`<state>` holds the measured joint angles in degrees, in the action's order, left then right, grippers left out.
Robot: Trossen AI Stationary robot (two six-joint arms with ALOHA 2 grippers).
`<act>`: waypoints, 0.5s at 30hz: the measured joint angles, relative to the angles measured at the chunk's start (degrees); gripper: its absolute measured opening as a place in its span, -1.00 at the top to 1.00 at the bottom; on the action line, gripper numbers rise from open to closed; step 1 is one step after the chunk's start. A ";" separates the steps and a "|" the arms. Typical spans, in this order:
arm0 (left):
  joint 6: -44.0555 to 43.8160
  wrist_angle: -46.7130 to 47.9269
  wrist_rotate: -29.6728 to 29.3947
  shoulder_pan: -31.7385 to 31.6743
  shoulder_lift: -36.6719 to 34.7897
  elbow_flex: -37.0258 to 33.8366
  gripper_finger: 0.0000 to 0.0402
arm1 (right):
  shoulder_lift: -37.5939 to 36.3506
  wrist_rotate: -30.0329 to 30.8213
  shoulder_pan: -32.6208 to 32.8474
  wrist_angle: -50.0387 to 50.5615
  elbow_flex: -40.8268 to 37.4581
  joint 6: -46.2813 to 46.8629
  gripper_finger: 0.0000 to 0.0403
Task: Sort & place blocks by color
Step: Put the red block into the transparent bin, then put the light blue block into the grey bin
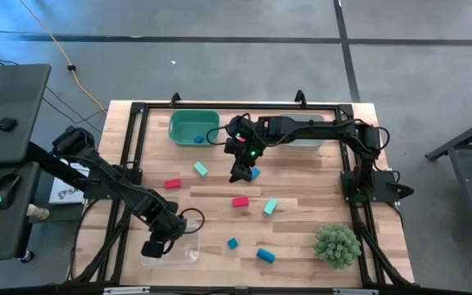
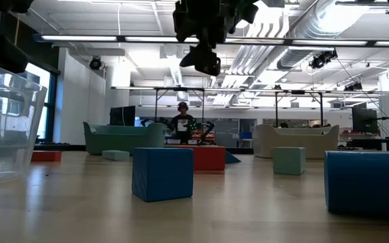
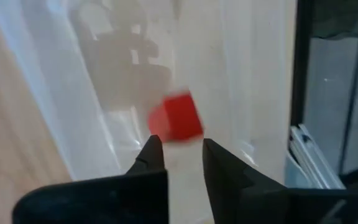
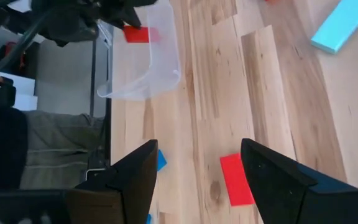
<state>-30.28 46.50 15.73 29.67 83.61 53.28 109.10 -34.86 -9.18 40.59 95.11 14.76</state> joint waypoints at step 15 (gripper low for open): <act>-5.02 0.05 0.62 -0.02 -0.90 0.60 0.58 | 0.00 13.55 -2.43 13.97 0.00 -16.41 -0.09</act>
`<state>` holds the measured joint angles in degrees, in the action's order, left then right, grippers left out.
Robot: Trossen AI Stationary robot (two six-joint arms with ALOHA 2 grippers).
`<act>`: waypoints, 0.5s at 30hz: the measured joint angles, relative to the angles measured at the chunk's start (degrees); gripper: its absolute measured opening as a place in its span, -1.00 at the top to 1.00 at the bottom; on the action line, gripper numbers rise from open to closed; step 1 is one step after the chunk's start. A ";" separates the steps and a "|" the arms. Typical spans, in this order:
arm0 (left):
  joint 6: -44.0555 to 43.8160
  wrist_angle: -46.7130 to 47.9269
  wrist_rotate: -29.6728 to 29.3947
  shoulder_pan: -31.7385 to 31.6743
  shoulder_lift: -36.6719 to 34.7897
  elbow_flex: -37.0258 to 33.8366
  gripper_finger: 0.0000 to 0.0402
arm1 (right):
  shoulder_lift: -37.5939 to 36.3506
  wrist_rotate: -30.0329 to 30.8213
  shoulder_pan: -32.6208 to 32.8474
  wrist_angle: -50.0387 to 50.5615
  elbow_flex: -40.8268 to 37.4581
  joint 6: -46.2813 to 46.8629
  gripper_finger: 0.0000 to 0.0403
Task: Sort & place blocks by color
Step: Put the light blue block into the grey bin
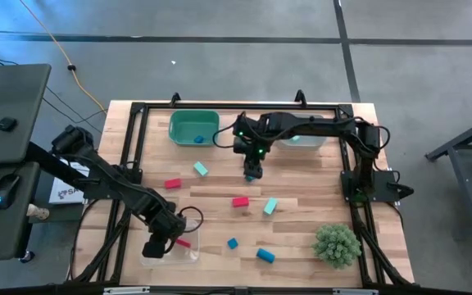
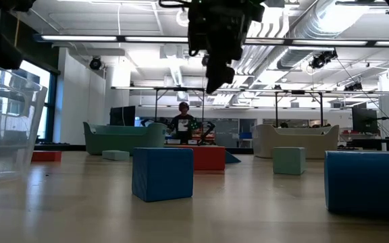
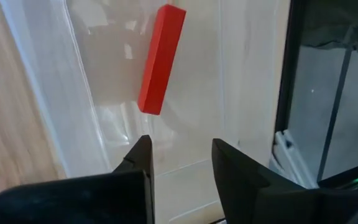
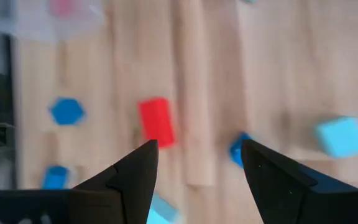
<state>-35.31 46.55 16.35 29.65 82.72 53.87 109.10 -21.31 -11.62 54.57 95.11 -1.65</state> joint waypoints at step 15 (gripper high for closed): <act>2.97 0.56 -8.54 -4.25 -2.50 9.52 0.59 | 0.00 12.57 -0.44 -1.02 0.00 -30.33 -0.09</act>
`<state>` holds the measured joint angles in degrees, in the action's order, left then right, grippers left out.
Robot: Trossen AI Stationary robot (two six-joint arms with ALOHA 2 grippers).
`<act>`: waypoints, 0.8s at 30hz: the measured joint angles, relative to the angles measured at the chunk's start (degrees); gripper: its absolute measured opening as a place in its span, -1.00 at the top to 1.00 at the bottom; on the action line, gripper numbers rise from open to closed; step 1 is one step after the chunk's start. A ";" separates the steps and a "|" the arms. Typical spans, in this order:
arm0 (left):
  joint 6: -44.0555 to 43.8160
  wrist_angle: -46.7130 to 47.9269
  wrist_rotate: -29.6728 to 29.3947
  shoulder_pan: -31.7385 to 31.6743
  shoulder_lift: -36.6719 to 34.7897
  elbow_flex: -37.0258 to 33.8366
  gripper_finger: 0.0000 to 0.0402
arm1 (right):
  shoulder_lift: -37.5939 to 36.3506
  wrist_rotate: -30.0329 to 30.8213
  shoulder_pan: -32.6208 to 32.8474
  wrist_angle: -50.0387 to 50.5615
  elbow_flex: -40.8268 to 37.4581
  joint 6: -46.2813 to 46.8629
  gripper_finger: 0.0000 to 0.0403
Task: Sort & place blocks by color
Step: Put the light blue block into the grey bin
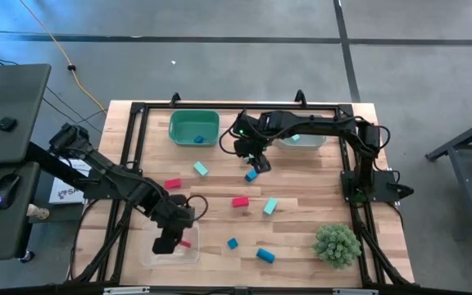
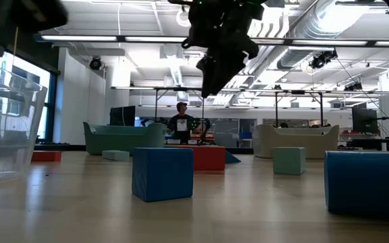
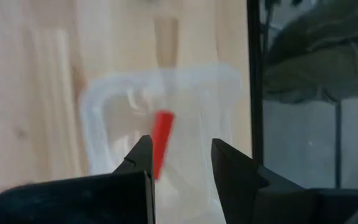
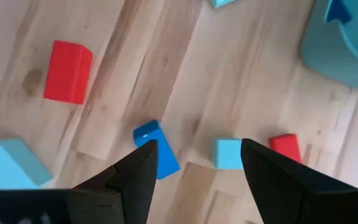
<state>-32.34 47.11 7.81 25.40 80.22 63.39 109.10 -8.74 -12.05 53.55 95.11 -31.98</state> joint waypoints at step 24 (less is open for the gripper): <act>20.71 -1.37 -22.40 -25.45 -14.76 2.42 0.59 | 6.54 0.69 -5.61 -4.98 0.02 0.01 -0.09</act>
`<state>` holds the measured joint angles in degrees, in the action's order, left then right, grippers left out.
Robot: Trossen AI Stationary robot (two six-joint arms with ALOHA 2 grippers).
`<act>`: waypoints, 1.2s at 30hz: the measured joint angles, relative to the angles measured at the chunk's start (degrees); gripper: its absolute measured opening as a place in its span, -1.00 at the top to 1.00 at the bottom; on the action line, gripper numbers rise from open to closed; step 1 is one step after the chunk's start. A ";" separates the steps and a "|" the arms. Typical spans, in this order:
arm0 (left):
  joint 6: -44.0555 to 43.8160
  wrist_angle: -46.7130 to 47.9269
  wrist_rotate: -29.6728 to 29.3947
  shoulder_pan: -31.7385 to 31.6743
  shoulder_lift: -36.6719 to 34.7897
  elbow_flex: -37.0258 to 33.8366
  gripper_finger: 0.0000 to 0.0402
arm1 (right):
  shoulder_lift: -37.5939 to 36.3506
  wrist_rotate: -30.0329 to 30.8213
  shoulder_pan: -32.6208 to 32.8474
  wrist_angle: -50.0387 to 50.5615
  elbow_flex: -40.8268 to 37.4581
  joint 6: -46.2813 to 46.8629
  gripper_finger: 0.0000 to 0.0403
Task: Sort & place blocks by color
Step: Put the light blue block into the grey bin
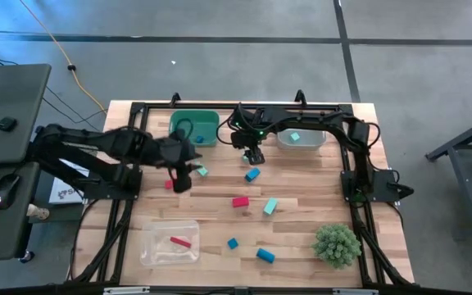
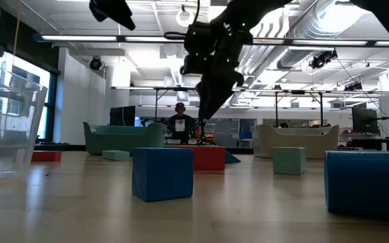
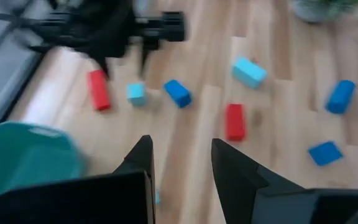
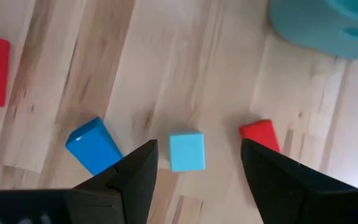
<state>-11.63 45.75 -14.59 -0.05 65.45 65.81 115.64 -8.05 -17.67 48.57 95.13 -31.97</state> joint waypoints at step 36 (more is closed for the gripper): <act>14.93 0.74 0.72 -17.53 -0.46 -0.03 0.59 | 9.25 1.20 0.13 -0.23 -0.04 9.66 0.47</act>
<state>3.30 46.48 -13.87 -17.58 64.99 65.78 124.88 -6.85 -17.54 48.34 95.09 -22.31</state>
